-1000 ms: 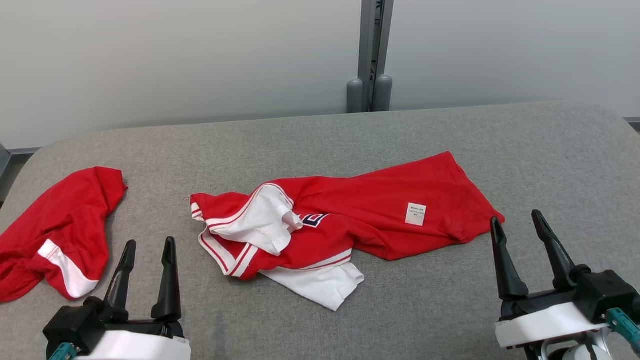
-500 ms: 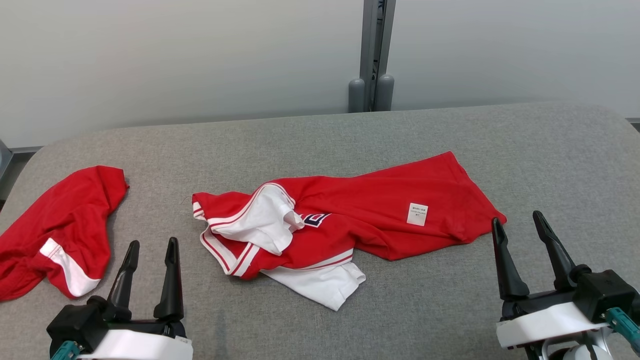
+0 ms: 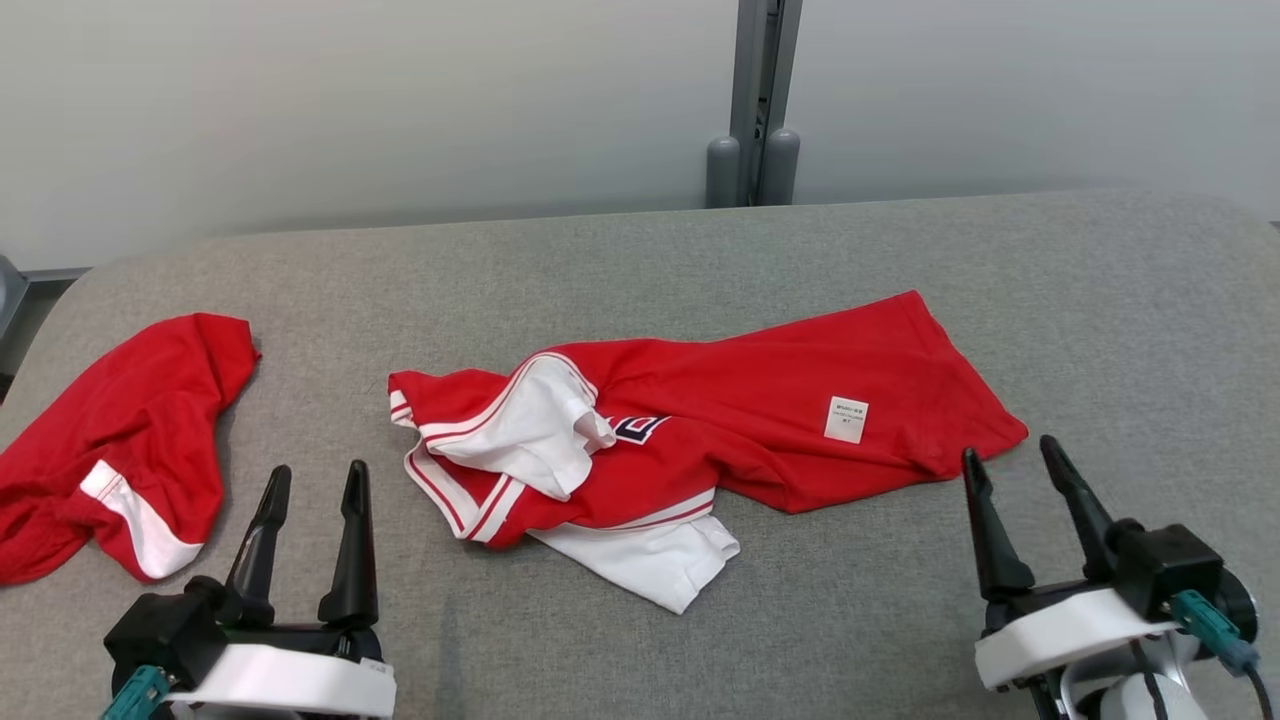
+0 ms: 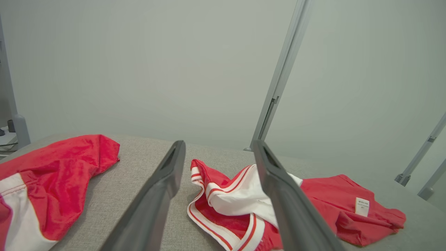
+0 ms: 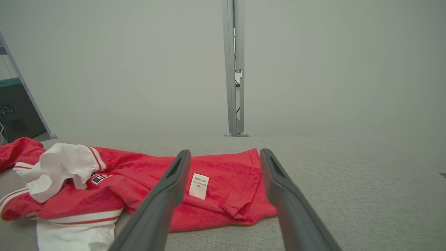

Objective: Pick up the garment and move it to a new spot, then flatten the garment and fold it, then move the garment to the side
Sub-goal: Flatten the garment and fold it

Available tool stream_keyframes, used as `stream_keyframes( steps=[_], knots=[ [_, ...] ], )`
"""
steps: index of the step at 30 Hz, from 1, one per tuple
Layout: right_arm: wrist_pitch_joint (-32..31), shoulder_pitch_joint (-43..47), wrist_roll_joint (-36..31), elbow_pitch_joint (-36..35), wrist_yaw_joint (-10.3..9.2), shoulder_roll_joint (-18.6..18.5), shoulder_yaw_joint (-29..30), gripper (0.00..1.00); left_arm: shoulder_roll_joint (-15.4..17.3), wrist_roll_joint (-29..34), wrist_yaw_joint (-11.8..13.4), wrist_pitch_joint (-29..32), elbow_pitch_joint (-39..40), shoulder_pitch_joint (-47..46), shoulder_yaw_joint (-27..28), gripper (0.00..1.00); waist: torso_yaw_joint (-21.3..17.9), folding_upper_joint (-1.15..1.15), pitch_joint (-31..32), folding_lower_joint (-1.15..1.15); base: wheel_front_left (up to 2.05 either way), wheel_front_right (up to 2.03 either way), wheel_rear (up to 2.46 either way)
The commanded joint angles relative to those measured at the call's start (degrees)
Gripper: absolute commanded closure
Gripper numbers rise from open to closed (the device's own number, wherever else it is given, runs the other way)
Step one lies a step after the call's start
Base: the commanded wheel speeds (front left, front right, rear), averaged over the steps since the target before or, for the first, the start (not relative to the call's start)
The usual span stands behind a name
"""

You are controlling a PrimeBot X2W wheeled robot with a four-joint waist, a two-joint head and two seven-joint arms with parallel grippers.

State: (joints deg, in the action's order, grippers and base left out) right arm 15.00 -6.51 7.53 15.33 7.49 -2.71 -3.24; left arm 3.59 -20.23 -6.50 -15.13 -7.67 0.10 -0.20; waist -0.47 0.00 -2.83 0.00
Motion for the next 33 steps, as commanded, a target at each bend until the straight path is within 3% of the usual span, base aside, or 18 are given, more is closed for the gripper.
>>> stream_keyframes(
  steps=[1,12,22,23,24,25,26,27,33],
  knots=[
    [0.3,-1.5,0.3,1.4,0.00,-0.3,-0.1,0.00,0.2,0.2,-0.2,0.0,0.0,-1.1,-0.1,0.00,0.4,0.00,-0.4,0.00,0.00,0.00,0.00],
    [-2.1,-11.6,-1.0,23.0,0.00,-0.4,2.3,0.00,0.2,-0.3,-0.6,0.0,-0.5,-3.1,-1.0,0.00,4.6,0.00,-3.7,0.00,0.00,0.00,0.00],
    [-2.6,-18.2,-1.8,34.4,0.00,-0.3,4.7,0.00,0.5,-0.5,-0.9,0.0,-0.9,-4.1,-1.2,0.00,7.0,0.00,-5.3,0.00,0.00,0.00,0.00],
    [-2.5,-18.6,-1.5,35.4,0.00,-0.4,4.8,0.08,0.6,-0.6,-0.9,0.0,-1.0,-4.2,-1.1,0.00,7.2,0.00,-5.3,0.00,0.00,0.00,0.00],
    [-2.3,-19.0,-1.4,36.2,0.00,-0.4,4.9,0.24,0.7,-0.6,-1.0,0.0,-1.1,-4.3,-1.0,0.00,7.3,0.00,-5.4,0.00,0.00,0.00,0.00],
    [-1.9,-19.6,-1.2,36.7,0.00,-0.4,5.1,0.62,0.6,-0.7,-1.0,0.0,-1.1,-4.3,-1.0,0.00,7.5,0.00,-5.4,0.00,0.00,0.00,0.00],
    [-1.6,-20.0,-1.1,37.2,0.00,-0.4,5.2,0.76,0.6,-0.7,-1.0,0.0,-1.1,-4.3,-1.0,0.00,7.6,0.00,-5.5,0.00,0.00,0.00,0.00],
    [-1.2,-20.3,-0.9,37.6,0.00,-0.4,5.3,1.00,0.6,-0.7,-0.9,0.0,-1.1,-4.3,-1.0,0.00,7.6,0.00,-5.5,0.00,0.00,0.00,0.00],
    [0.0,-21.2,-0.4,38.3,0.00,-0.4,5.4,1.00,0.6,-0.6,-1.0,0.0,-1.3,-4.3,-0.6,0.00,7.3,0.00,-5.2,0.00,0.00,0.00,0.00]
  ],
)
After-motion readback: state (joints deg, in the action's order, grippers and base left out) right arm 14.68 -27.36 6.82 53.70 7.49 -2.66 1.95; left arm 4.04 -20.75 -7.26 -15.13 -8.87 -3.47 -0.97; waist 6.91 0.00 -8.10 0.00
